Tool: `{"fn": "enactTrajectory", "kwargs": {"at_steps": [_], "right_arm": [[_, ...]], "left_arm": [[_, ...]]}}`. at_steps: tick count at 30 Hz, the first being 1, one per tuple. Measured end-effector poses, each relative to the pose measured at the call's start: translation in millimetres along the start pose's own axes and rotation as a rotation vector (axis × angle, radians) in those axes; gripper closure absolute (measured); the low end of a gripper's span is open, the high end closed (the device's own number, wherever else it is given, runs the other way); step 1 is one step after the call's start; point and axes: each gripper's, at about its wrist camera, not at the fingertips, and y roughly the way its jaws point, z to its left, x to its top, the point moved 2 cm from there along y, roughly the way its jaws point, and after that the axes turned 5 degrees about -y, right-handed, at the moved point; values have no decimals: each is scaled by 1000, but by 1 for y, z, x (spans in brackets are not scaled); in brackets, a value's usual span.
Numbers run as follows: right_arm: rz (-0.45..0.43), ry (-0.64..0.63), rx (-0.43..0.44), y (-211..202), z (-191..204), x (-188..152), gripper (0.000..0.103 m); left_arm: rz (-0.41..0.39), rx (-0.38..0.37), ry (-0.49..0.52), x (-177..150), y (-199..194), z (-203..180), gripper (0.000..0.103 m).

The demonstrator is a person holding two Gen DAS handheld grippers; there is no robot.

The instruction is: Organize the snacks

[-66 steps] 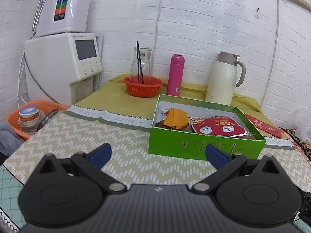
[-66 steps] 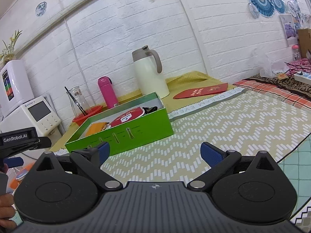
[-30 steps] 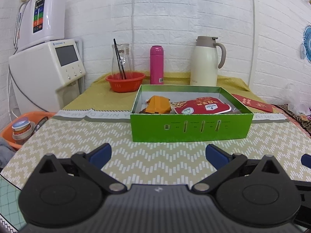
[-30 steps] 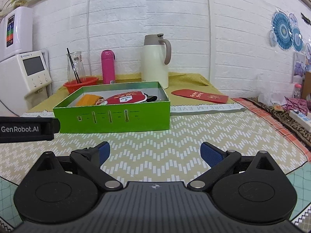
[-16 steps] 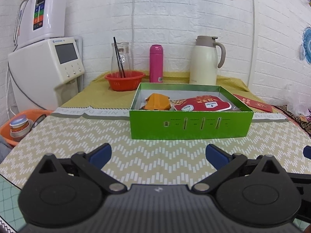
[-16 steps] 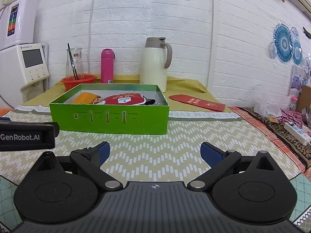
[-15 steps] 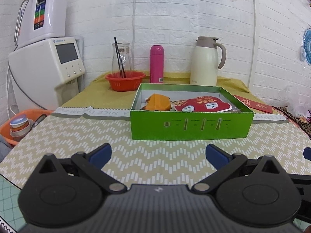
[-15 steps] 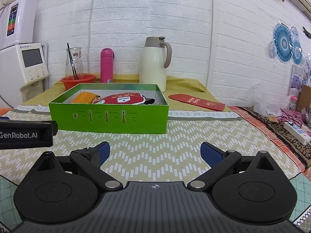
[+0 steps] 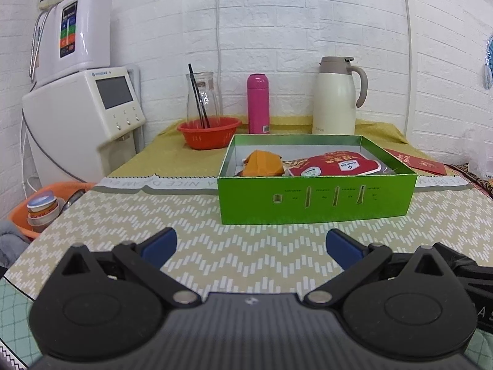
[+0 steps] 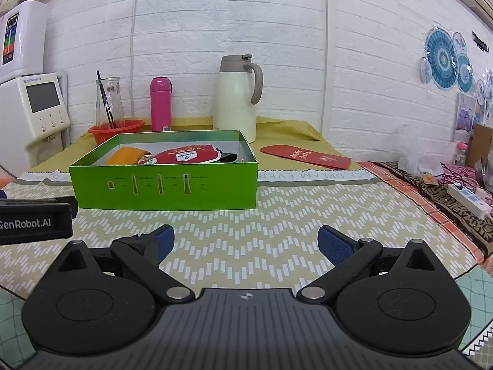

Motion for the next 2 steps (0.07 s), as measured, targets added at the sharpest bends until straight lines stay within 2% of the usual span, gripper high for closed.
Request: {"fn": "enactTrajectory", "kwargs": {"at_steps": [2], "right_arm": [[-1,7,0,0,-1,0,0]], "left_arm": [[5,5,4,-1,1,-1,0]]}}
